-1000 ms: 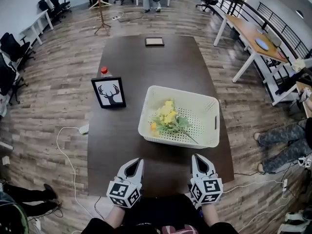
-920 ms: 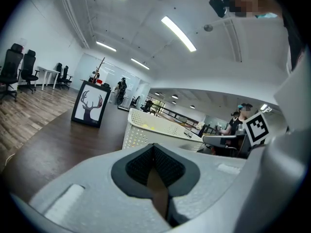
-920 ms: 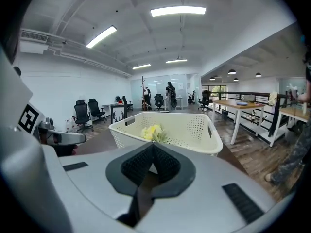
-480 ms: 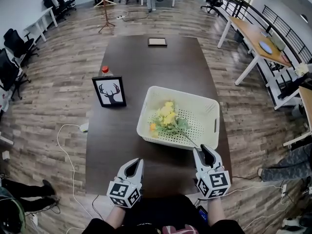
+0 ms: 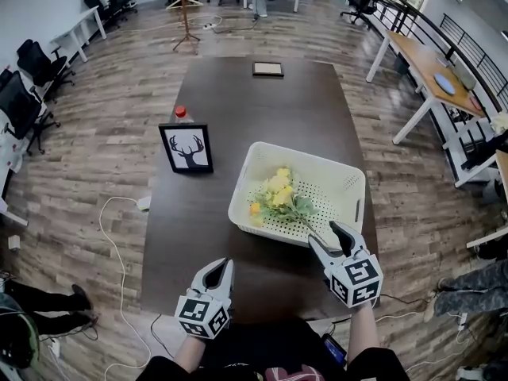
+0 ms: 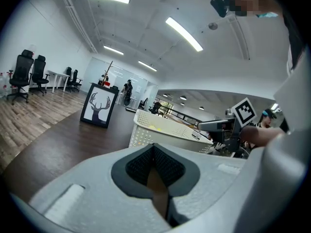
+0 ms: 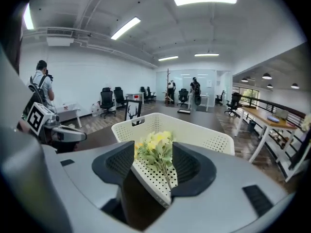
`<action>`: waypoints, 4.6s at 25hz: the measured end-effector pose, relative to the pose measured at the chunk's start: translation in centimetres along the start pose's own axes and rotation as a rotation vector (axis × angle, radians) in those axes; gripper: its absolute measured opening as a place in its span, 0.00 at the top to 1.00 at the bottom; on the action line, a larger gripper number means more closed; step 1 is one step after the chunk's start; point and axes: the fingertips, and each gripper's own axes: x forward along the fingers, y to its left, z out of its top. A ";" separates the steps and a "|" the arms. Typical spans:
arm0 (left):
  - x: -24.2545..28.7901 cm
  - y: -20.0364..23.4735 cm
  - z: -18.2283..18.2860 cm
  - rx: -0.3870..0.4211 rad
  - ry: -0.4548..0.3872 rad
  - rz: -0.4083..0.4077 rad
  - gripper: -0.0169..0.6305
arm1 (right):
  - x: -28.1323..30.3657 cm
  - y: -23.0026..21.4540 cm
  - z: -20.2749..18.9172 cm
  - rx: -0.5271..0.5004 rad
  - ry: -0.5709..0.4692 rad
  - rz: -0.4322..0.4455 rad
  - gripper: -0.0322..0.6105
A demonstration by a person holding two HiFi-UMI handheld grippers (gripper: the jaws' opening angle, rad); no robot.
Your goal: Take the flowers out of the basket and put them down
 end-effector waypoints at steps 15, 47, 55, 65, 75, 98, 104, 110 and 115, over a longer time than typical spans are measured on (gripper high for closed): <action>0.5 0.6 0.4 -0.007 -0.014 0.062 0.96 | 4.8 -1.6 -0.3 -0.075 0.147 0.159 0.52; 0.1 3.8 1.5 -0.060 -0.034 0.185 0.96 | 14.0 -2.8 -5.5 -0.134 0.480 0.335 0.45; 0.2 4.5 1.2 -0.057 -0.015 0.214 0.96 | 15.4 -2.6 -7.8 -0.178 0.552 0.331 0.45; -0.4 5.7 -0.1 -0.075 0.016 0.254 0.96 | 16.9 -2.0 -10.2 -0.219 0.609 0.333 0.45; -0.3 6.3 -0.4 -0.076 0.031 0.266 0.96 | 17.7 -1.9 -11.7 -0.246 0.649 0.328 0.50; -1.2 7.0 -0.9 -0.103 0.021 0.280 0.96 | 17.5 -2.4 -10.4 -0.385 0.583 0.232 0.84; -1.0 6.8 -0.9 -0.098 0.022 0.269 0.96 | 16.3 -1.9 -8.6 -0.374 0.553 0.281 0.85; -0.5 6.0 -0.9 -0.089 0.025 0.231 0.96 | 15.9 -1.7 -8.3 -0.341 0.542 0.287 0.85; -1.0 6.0 -0.8 -0.094 0.021 0.231 0.96 | 15.6 -1.9 -7.1 -0.308 0.503 0.276 0.86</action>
